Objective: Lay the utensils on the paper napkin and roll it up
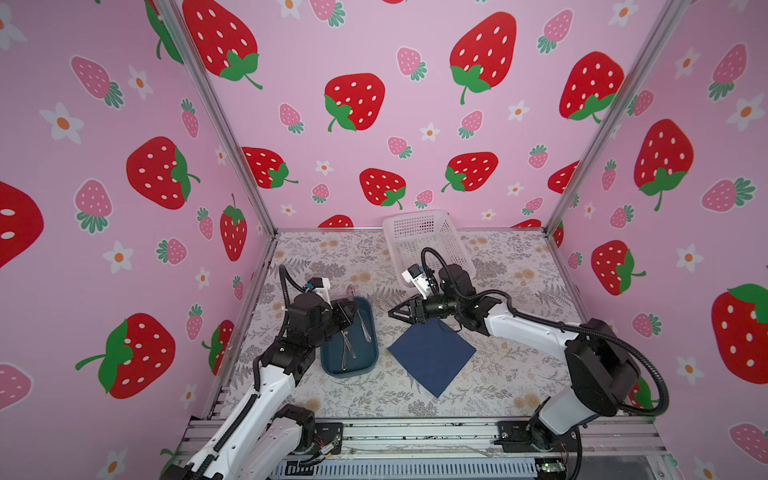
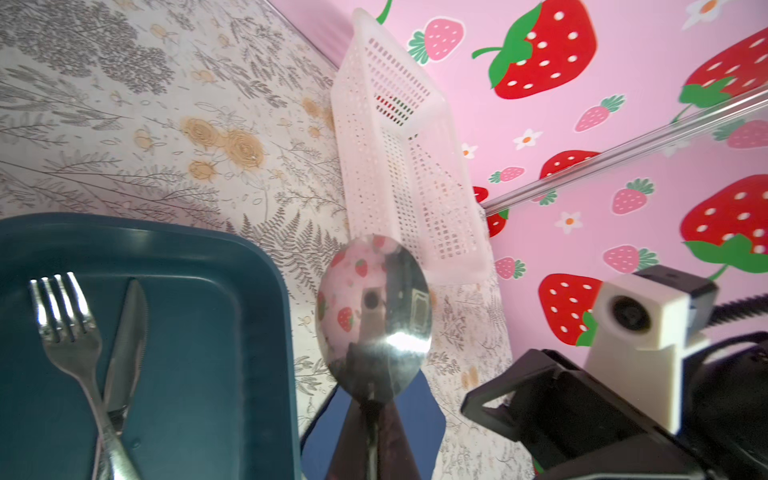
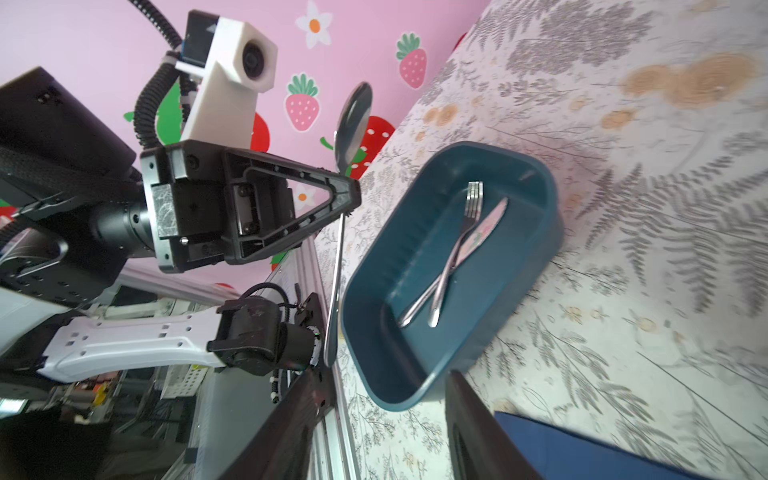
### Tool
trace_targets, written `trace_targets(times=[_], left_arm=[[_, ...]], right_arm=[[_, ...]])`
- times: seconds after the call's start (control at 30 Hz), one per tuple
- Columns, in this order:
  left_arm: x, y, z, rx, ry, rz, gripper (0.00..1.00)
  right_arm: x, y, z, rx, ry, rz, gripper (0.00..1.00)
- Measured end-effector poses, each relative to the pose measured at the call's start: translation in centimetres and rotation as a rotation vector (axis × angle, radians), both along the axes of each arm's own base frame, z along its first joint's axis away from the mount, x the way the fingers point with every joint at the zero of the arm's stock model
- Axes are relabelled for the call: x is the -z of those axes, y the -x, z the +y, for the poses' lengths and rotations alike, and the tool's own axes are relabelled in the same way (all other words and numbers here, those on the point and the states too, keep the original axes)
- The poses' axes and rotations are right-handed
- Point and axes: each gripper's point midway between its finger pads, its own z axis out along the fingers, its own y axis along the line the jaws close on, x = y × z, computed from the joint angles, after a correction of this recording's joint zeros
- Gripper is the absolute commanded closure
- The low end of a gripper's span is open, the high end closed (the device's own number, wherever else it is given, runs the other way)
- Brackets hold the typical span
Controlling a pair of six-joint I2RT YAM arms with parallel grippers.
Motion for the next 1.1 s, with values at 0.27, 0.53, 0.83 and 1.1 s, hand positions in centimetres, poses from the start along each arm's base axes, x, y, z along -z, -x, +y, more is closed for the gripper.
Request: trace_targets(times=[0.27, 0.53, 0.83, 1.1], left_arm=[[-1.9, 0.8, -1.2, 0.057, 0.091, -0.027, 1.00], [-2.5, 0.9, -2.4, 0.113, 0.154, -0.023, 1.00], [-3.2, 1.0, -2.9, 0.137, 0.188, -0.030, 1.00], [-3.3, 1.0, -2.9, 0.143, 0.190, -0.032, 1.00]], right_arm=[[-1.4, 1.8, 2.5, -0.118, -0.086, 0.062, 0.51], [-2.4, 1.7, 4.2, -0.167, -0.130, 0.106, 0.53], [-2.1, 2.6, 5.3, -0.219, -0.140, 0.153, 0.66], [-2.4, 2.8, 5.3, -0.233, -0.150, 0.171, 0.81]])
